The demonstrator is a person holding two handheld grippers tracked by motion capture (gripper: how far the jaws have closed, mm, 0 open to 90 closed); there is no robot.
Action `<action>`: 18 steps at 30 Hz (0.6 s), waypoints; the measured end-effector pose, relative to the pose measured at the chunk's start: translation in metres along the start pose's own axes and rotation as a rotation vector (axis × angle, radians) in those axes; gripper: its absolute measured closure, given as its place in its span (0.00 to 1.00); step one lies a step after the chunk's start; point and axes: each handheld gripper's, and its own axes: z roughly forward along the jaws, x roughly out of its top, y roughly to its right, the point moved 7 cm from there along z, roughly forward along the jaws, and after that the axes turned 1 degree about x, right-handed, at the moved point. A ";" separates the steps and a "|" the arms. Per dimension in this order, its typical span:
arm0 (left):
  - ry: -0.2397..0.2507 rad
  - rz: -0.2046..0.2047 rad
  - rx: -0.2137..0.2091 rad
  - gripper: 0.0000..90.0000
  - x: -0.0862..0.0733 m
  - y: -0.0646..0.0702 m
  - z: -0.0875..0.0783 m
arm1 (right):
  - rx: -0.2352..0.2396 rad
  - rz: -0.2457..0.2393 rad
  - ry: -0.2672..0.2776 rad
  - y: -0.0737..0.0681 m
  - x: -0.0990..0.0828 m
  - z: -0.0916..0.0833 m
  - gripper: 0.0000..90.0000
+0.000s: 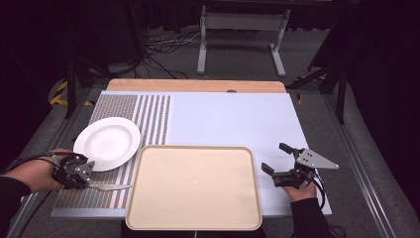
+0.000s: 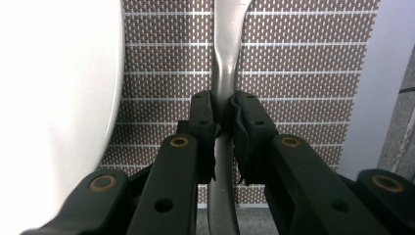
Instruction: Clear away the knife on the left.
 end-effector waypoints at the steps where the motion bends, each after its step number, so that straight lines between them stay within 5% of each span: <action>1: 0.001 -0.004 0.002 0.88 0.000 0.000 0.000 | 0.000 0.000 0.000 0.000 0.000 0.000 0.01; 7: 0.011 -0.021 -0.006 0.89 0.000 0.000 0.000 | 0.005 0.006 -0.003 0.000 0.000 0.000 0.01; 8: 0.000 0.007 -0.011 0.89 0.000 -0.001 0.000 | 0.004 0.006 -0.003 0.000 0.000 0.000 0.01; 18: -0.018 -0.045 0.015 0.89 -0.002 0.002 -0.017 | 0.006 0.009 -0.005 0.001 -0.001 0.001 0.01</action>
